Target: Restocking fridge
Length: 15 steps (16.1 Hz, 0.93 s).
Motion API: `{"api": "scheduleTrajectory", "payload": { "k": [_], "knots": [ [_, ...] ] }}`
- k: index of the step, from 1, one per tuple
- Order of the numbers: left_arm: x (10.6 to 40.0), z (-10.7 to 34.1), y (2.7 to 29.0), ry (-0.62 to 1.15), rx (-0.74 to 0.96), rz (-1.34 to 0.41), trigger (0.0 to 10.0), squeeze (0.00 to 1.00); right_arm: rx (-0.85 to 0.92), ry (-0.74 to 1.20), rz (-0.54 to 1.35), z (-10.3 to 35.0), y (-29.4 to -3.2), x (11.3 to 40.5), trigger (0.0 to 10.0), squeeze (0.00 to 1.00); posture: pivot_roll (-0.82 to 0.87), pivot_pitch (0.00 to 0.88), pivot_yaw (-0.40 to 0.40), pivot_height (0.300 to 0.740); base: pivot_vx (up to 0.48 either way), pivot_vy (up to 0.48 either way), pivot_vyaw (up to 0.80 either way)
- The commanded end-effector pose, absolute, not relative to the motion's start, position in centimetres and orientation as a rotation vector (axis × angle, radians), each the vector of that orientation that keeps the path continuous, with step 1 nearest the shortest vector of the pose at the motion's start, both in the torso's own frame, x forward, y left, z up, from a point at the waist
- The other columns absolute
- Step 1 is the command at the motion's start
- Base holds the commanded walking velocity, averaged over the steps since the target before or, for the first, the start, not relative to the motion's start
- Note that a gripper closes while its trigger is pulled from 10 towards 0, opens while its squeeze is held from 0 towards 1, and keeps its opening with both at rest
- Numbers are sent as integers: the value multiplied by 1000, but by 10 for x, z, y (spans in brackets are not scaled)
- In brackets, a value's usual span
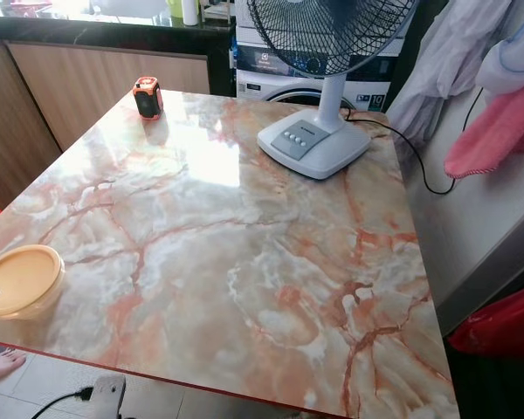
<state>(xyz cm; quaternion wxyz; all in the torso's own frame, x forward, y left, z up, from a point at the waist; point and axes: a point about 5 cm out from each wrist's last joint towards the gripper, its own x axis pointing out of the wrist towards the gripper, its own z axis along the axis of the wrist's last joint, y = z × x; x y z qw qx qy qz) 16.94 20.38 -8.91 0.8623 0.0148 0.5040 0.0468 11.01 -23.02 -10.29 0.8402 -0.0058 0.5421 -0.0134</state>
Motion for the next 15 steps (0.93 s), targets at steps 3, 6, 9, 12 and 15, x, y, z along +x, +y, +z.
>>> {"api": "scheduleTrajectory", "payload": {
  "k": [3, 6, 9, 12, 15],
  "knots": [
    [163, -92, 204, 1066, 37, 89, 10000, 0, -16, 1147, -32, -104, -232, 105, 10000, 0, -75, 0, -33, 740, 0, 0, 0],
    [155, -94, 207, 1085, 48, 97, 10000, 0, 27, 1159, -90, -107, -227, 97, 10000, 0, -73, 0, -20, 740, 0, 0, 0],
    [149, -97, 208, 1096, 44, 107, 10000, 0, 29, 1173, -100, -109, -224, 92, 10000, 0, -79, 0, -20, 740, 0, 0, 0],
    [141, -99, 209, 1108, 47, 106, 10000, 0, 37, 1179, -113, -111, -223, 85, 10000, 0, -79, 0, -18, 740, 0, 0, 0],
    [133, -102, 209, 1119, 46, 111, 10000, 0, 42, 1185, -114, -112, -223, 77, 10000, 0, -63, 0, -16, 740, 0, 0, 0]
  ]
}}
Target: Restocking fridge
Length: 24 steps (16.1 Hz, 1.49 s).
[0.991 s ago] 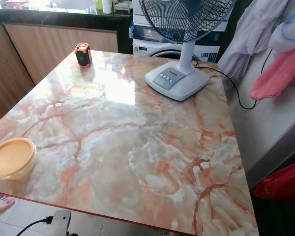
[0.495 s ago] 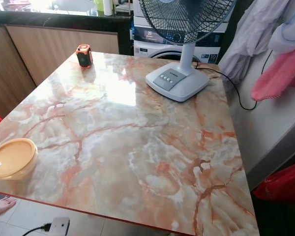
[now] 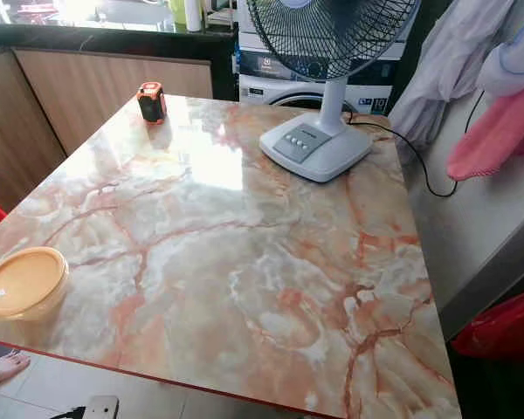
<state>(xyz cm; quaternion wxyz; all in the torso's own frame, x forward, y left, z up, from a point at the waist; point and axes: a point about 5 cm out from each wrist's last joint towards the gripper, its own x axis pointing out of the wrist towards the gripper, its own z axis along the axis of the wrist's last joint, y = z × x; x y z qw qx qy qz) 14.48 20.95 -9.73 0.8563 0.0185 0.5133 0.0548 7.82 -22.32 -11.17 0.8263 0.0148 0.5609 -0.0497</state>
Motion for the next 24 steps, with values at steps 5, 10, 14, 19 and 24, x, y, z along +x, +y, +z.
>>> {"api": "scheduleTrajectory", "payload": {
  "k": [5, 10, 14, 19, 24],
  "knots": [
    [130, -102, 213, 1120, 65, 103, 10000, 0, 50, 1182, -105, -113, -221, 73, 10000, 0, -64, 0, -6, 740, 0, 215, 0],
    [129, -102, 212, 1119, 70, 86, 10000, 0, 47, 1185, -99, -113, -221, 72, 10000, 0, -71, 0, -2, 740, 0, 278, 0],
    [128, -102, 212, 1121, 76, 74, 10000, 0, 44, 1184, -90, -113, -221, 71, 10000, 0, -66, 0, -4, 740, 0, 280, 0],
    [125, -103, 212, 1133, 79, 64, 10000, 0, 48, 1187, -107, -113, -221, 68, 10000, 0, -72, 0, 1, 740, 0, 280, 0],
    [128, -103, 211, 1122, 75, 65, 10000, 0, 50, 1177, -105, -113, -222, 70, 10000, 0, -58, 0, -12, 740, 0, 278, 0]
  ]
}}
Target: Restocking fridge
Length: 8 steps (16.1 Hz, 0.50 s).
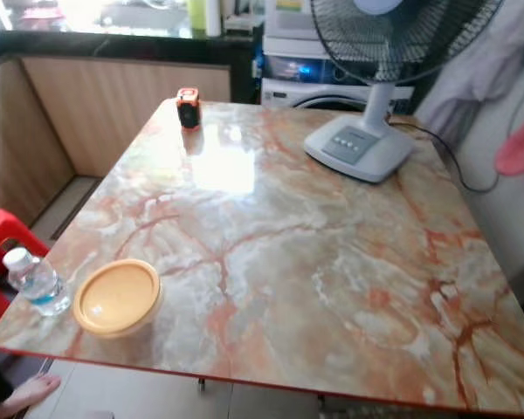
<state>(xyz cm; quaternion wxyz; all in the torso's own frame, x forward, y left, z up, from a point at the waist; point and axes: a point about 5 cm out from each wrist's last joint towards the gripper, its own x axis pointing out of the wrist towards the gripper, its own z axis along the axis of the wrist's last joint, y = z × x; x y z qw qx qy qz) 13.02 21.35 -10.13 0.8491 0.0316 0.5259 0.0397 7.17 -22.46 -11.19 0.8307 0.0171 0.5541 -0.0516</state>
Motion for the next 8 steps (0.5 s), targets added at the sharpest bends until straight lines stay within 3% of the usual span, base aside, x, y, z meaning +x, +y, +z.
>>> {"api": "scheduleTrajectory", "payload": {
  "k": [1, 8],
  "knots": [
    [128, -102, 211, 1121, 73, 67, 10000, 0, 49, 1175, -105, -112, -222, 71, 10000, 0, -56, 0, -13, 740, 0, 281, 0],
    [131, -102, 212, 1119, 64, 77, 10000, 0, 50, 1169, -104, -112, -222, 74, 10000, 0, -55, 0, -16, 740, 0, 290, 0]
  ]
}}
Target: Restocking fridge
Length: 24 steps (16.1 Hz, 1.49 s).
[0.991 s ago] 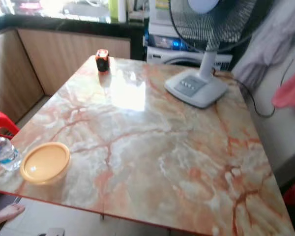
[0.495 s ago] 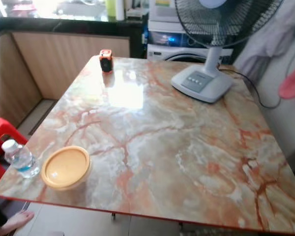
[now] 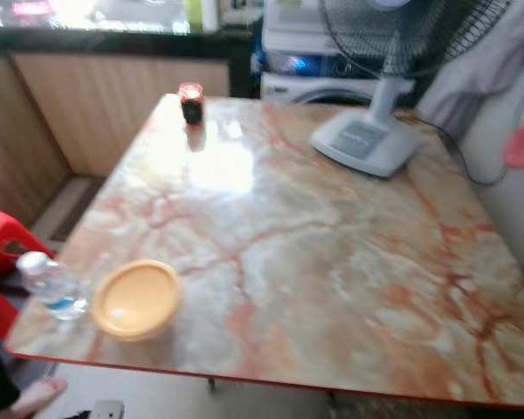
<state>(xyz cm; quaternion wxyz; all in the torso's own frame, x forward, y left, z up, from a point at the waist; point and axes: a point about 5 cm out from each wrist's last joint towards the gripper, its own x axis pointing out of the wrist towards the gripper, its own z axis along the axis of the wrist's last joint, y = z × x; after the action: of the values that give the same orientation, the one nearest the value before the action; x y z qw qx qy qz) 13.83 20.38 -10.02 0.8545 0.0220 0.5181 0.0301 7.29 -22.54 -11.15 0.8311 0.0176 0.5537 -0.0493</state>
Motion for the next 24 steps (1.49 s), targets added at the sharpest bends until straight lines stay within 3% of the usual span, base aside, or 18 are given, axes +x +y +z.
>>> {"api": "scheduleTrajectory", "payload": {
  "k": [1, 24],
  "knots": [
    [131, -102, 212, 1118, 63, 77, 10000, 0, 48, 1168, -100, -112, -222, 74, 10000, 0, -56, 0, -16, 740, 0, 319, 0],
    [133, -101, 212, 1106, 69, 70, 10000, 0, 42, 1172, -73, -112, -221, 76, 10000, 0, -48, 0, -17, 740, 0, 322, 0]
  ]
}}
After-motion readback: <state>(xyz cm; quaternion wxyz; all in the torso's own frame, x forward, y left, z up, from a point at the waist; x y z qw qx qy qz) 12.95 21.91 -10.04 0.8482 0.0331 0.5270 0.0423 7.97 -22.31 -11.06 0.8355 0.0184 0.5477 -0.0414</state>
